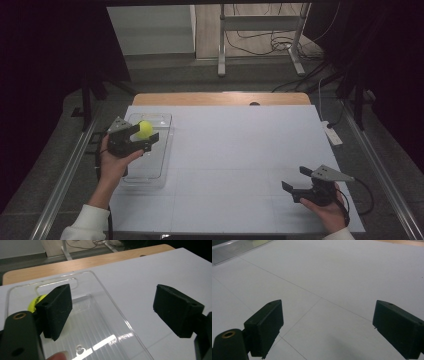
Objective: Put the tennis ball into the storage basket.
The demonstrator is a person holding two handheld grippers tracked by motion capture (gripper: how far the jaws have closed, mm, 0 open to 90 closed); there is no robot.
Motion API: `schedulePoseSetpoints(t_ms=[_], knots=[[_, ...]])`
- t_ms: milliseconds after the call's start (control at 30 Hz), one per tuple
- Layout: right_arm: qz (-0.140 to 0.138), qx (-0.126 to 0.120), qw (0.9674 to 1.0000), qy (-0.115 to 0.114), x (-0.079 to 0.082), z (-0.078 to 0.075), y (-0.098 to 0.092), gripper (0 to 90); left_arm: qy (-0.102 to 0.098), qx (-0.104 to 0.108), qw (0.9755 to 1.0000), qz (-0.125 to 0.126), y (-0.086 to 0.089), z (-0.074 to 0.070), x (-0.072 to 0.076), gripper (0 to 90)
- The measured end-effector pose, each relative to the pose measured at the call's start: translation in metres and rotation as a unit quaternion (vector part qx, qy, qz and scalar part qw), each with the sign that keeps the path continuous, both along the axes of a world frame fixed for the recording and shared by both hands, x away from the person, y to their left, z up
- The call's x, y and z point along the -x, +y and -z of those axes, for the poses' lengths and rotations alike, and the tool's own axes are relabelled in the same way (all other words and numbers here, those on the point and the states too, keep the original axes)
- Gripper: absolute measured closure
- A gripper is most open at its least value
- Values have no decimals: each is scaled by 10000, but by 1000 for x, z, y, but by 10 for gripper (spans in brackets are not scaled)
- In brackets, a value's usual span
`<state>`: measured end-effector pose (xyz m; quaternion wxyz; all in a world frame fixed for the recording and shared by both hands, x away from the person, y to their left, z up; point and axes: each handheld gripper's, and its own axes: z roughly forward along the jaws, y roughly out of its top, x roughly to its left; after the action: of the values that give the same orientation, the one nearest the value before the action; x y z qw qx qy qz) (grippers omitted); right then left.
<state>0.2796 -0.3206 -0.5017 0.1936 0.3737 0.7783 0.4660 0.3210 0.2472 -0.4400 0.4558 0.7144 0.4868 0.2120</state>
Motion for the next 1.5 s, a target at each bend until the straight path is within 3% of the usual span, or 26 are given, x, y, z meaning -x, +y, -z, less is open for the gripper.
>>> schedulePoseSetpoints(t_ms=[400, 767, 1033, 1500], knots=[[-13, 16, 10000, -2, -2, 0, 1, 105, -27, 69, 9987, 502, -18, 15, 39, 158], [-40, 26, 10000, -21, -2, 1, 1, 106, -52, 65, 9974, 709, -29, 28, 62, 156], [-86, 15, 9999, -79, -1, 0, 1, 105, -24, 22, 9977, 682, -25, 42, 81, 157], [-195, -8, 9996, -212, 2, -4, 4, 106, 20, -91, 9972, 741, -30, 53, 84, 156]])
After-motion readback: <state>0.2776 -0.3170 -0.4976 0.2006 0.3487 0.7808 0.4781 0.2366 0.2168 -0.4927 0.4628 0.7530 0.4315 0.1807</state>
